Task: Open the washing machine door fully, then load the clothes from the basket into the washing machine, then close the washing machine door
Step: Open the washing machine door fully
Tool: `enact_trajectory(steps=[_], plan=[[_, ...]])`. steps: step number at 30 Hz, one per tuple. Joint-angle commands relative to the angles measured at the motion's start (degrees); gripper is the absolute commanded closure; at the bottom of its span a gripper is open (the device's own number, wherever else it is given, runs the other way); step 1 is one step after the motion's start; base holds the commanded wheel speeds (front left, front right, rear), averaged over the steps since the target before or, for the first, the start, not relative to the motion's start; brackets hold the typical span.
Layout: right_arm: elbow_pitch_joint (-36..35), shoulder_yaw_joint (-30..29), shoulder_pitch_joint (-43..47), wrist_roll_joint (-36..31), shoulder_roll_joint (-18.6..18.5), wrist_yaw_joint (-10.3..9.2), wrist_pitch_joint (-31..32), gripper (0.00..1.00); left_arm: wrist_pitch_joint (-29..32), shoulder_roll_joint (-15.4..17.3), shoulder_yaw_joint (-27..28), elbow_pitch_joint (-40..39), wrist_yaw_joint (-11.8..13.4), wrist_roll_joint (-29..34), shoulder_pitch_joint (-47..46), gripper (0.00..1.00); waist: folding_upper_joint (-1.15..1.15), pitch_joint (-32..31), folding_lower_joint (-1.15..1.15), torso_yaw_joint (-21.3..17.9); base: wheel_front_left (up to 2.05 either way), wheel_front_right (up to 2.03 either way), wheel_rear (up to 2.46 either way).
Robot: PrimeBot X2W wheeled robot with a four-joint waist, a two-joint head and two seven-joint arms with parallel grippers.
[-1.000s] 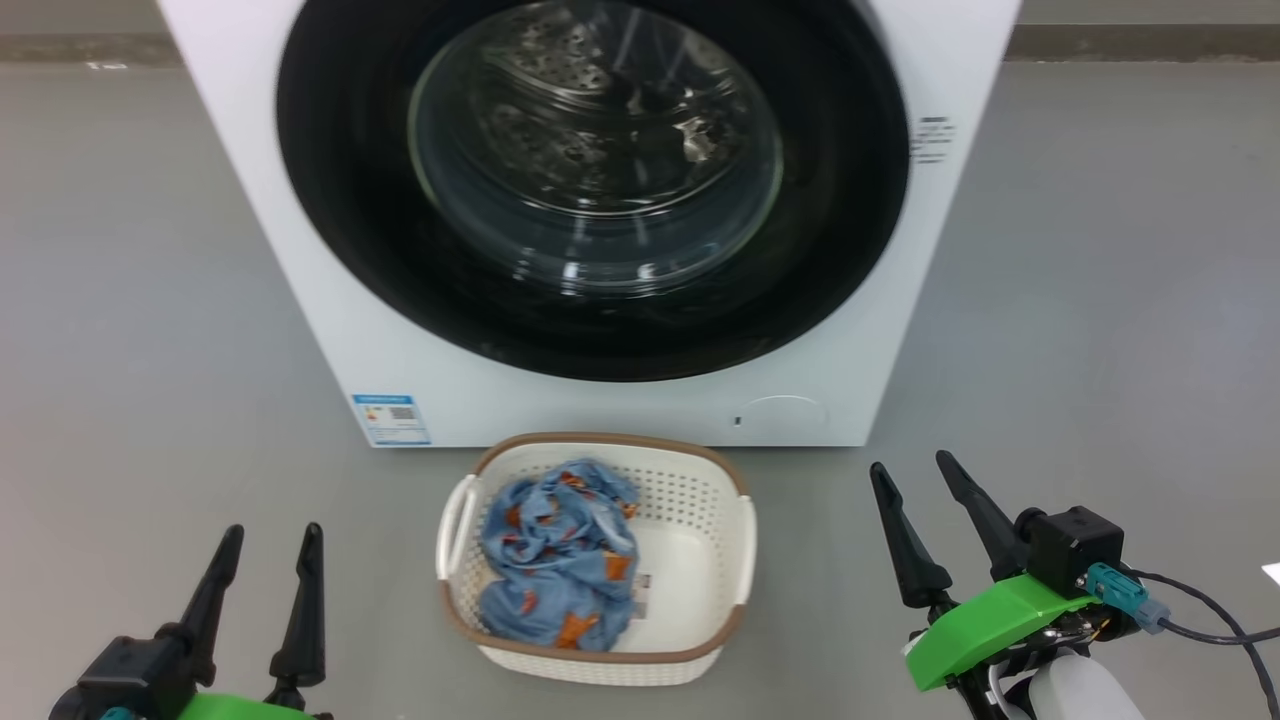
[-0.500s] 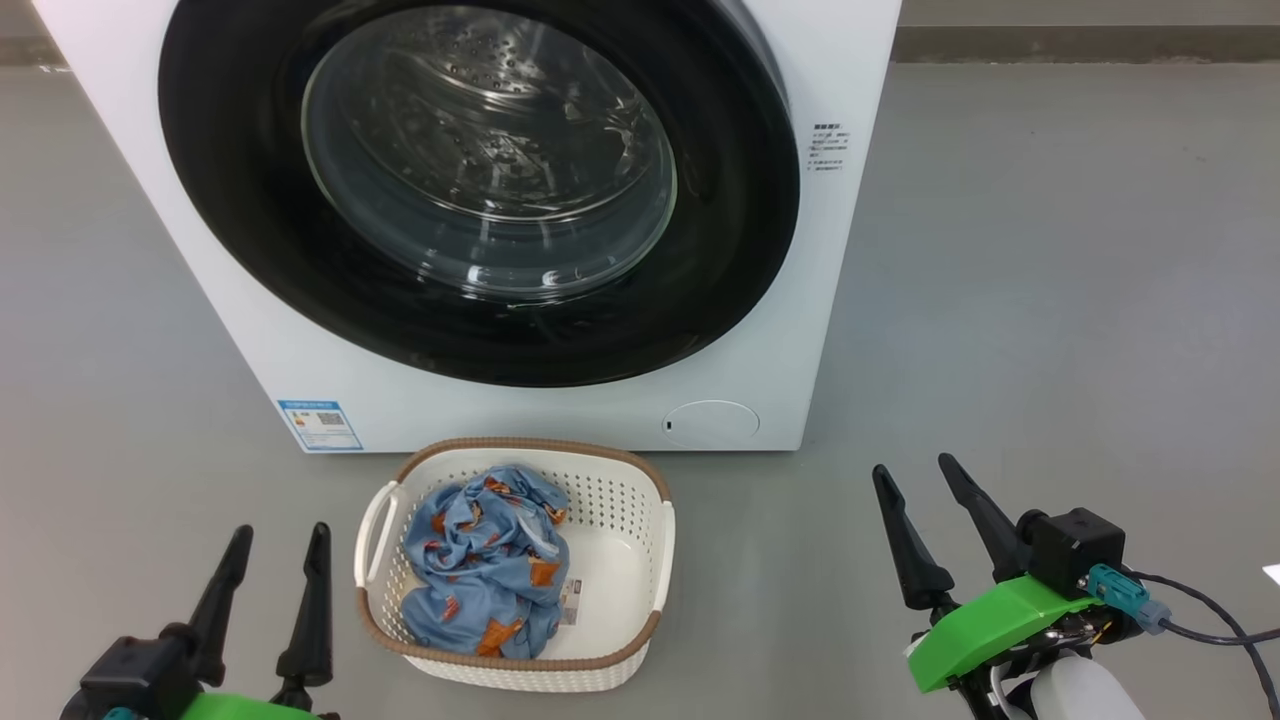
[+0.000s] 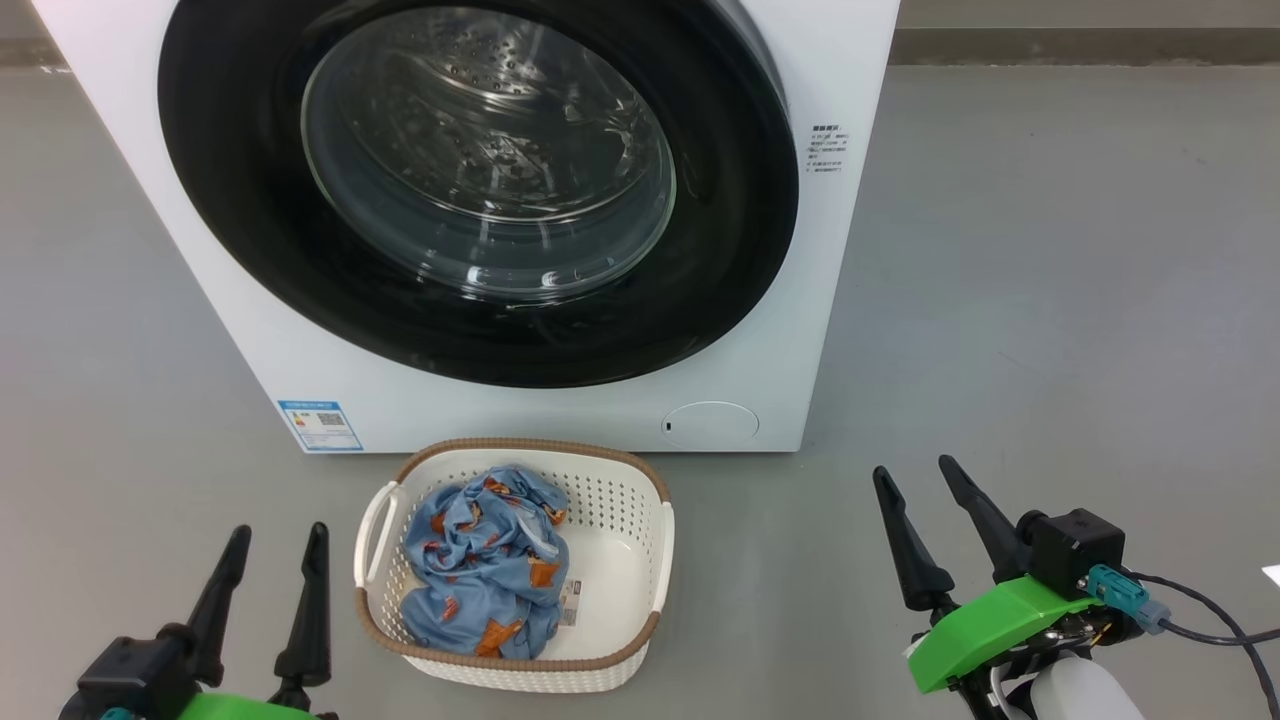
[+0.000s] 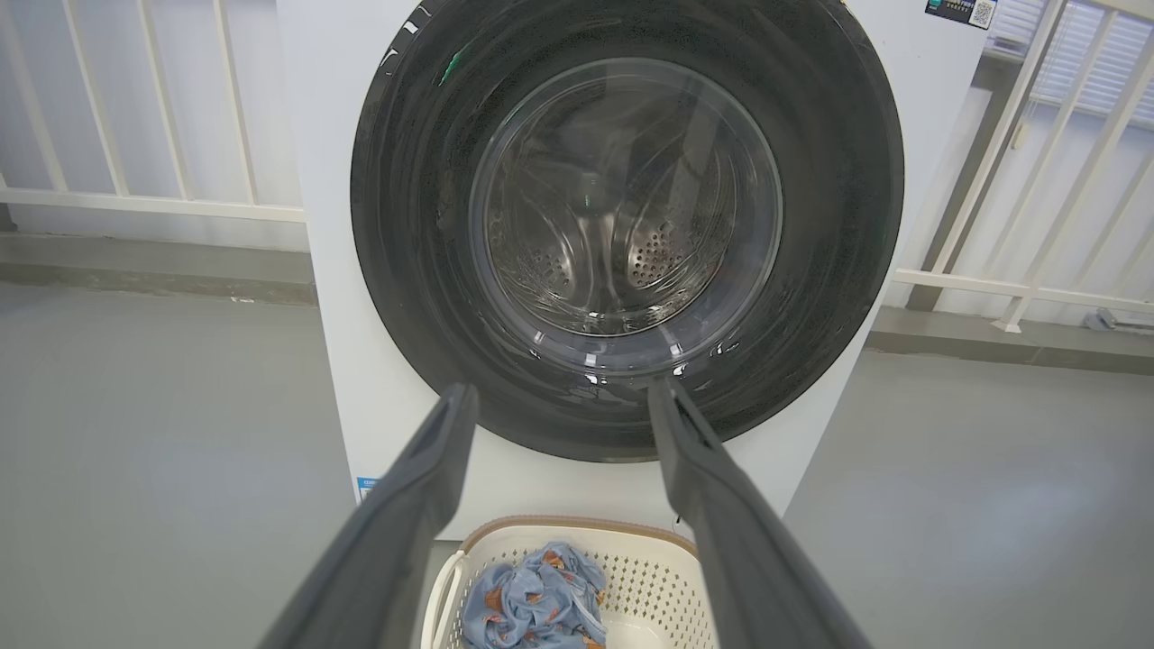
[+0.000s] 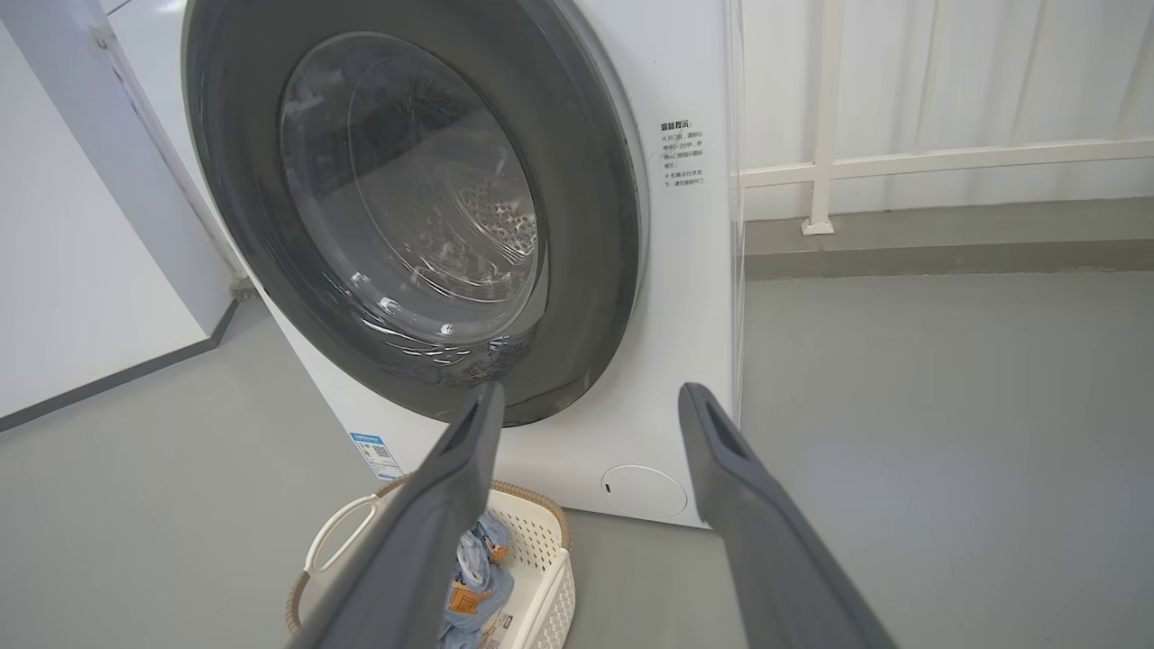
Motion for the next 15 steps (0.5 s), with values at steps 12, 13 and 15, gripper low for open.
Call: enact_trajectory(steps=[12, 13, 15], plan=[[-1.5, 1.1, -2.5, 0.2, 0.3, -0.06, -0.7, 0.00, -0.5, 1.5, 2.2, -1.1, -0.2, 0.3, -2.1, 0.00, 0.00, 0.0, 0.00, 0.1, 0.00, 0.00, 0.00], [-1.4, 1.1, -2.5, 0.3, 0.3, -0.06, -0.7, 0.00, -0.5, 1.5, 2.2, -1.1, -0.2, 0.3, -2.1, 0.00, 0.00, 0.0, 0.00, 0.1, 0.00, 0.00, 0.00], [-1.4, 1.1, -2.7, 0.4, 0.3, -0.06, -0.7, 0.00, -0.5, 1.5, 2.2, -1.2, -0.2, 0.3, -2.0, 0.00, 0.00, 0.0, 0.00, 0.1, 0.00, 0.00, 0.00]])
